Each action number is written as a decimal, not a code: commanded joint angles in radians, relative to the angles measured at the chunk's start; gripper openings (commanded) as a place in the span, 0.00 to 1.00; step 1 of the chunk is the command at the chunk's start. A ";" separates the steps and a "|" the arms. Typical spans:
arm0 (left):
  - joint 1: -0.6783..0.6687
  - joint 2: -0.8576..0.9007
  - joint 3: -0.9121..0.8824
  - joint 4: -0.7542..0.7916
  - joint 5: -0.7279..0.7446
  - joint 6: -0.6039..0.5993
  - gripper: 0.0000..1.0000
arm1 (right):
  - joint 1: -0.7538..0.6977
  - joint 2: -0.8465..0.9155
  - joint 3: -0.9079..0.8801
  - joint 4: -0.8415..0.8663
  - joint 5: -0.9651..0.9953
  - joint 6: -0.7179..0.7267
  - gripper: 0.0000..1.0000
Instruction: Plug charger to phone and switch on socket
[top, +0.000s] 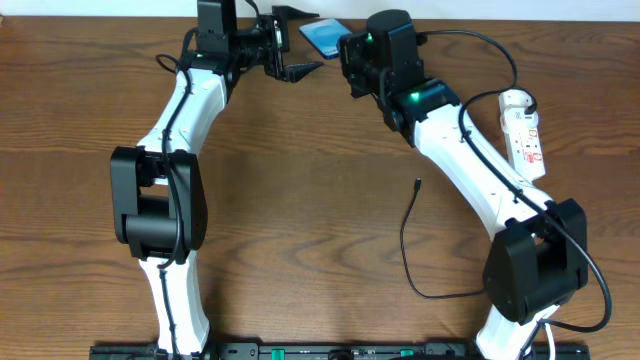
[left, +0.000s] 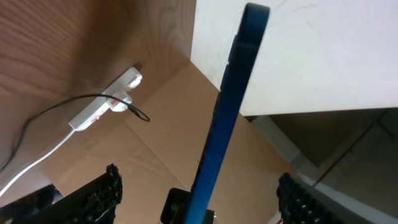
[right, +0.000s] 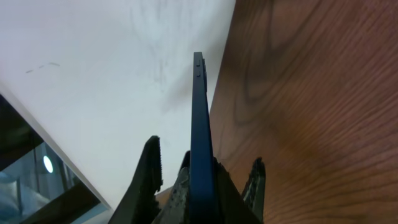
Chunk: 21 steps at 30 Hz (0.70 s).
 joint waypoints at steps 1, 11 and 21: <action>-0.003 -0.033 0.007 0.005 0.019 0.000 0.78 | 0.018 -0.029 0.019 0.014 0.015 0.011 0.01; -0.003 -0.034 0.007 0.005 0.017 0.001 0.65 | 0.019 -0.029 0.019 0.024 0.008 0.011 0.02; -0.003 -0.034 0.007 0.005 0.020 0.005 0.50 | 0.019 -0.029 0.019 0.036 -0.015 0.011 0.01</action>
